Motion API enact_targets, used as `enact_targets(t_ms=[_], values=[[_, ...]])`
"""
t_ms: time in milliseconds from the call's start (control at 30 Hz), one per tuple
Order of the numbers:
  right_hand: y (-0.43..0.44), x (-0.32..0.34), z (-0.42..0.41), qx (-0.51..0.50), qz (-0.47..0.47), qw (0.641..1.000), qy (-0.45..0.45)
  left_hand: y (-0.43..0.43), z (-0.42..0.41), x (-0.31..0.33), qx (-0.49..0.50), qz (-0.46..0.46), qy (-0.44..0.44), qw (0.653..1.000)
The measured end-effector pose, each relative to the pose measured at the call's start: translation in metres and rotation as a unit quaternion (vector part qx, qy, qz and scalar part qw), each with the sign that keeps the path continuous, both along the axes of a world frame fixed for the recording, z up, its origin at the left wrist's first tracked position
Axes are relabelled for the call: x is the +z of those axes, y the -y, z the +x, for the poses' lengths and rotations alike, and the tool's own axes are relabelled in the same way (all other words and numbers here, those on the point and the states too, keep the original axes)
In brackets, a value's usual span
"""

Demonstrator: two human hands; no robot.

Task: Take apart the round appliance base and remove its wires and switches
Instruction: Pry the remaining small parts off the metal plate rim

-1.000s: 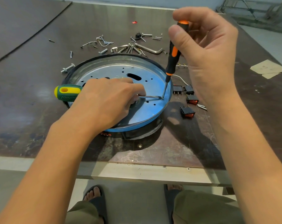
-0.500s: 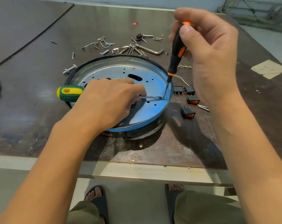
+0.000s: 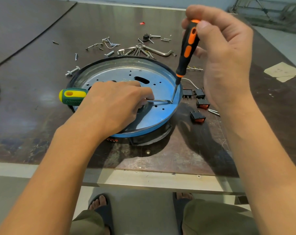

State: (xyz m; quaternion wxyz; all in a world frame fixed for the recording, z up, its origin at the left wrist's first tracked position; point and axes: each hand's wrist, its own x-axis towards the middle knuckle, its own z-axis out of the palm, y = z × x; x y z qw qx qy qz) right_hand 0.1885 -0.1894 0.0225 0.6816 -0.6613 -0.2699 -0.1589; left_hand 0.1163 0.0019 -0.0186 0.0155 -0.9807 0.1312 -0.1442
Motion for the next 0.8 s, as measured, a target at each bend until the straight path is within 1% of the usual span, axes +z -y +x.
enact_targets(t_ms=[133, 200, 267, 367, 400, 533, 600, 800], values=[[-0.0030, 0.0007, -0.0007, -0.010, -0.028, 0.999, 0.039, -0.0006, -0.0006, 0.0010, 0.001, -0.003, -0.003, 1.000], [-0.0027, 0.0000, 0.0013, -0.012, -0.030, 0.999, 0.043, 0.0001, -0.0010, 0.0008, 0.004, -0.004, 0.000, 1.000], [-0.0018, -0.0006, 0.0029, -0.004, -0.020, 0.999, 0.034, 0.0005, -0.0011, 0.0005, 0.006, -0.001, 0.002, 1.000], [-0.0011, -0.0012, 0.0035, 0.017, 0.028, 0.999, -0.002, -0.0004, -0.0005, 0.0007, 0.003, -0.004, 0.000, 1.000], [-0.0015, -0.0011, 0.0030, 0.019, 0.031, 0.999, -0.003, -0.0004, -0.0004, 0.0007, 0.003, -0.004, -0.001, 1.000], [-0.0037, -0.0008, 0.0014, -0.013, -0.015, 0.999, 0.051, -0.0006, -0.0001, 0.0011, 0.002, -0.002, -0.002, 1.000], [-0.0029, -0.0013, 0.0024, -0.017, -0.025, 0.998, 0.058, -0.0009, 0.0001, 0.0012, 0.003, -0.001, -0.001, 1.000], [-0.0019, -0.0011, 0.0036, 0.002, 0.025, 1.000, 0.003, -0.0002, -0.0003, 0.0003, 0.000, -0.005, -0.001, 1.000]])
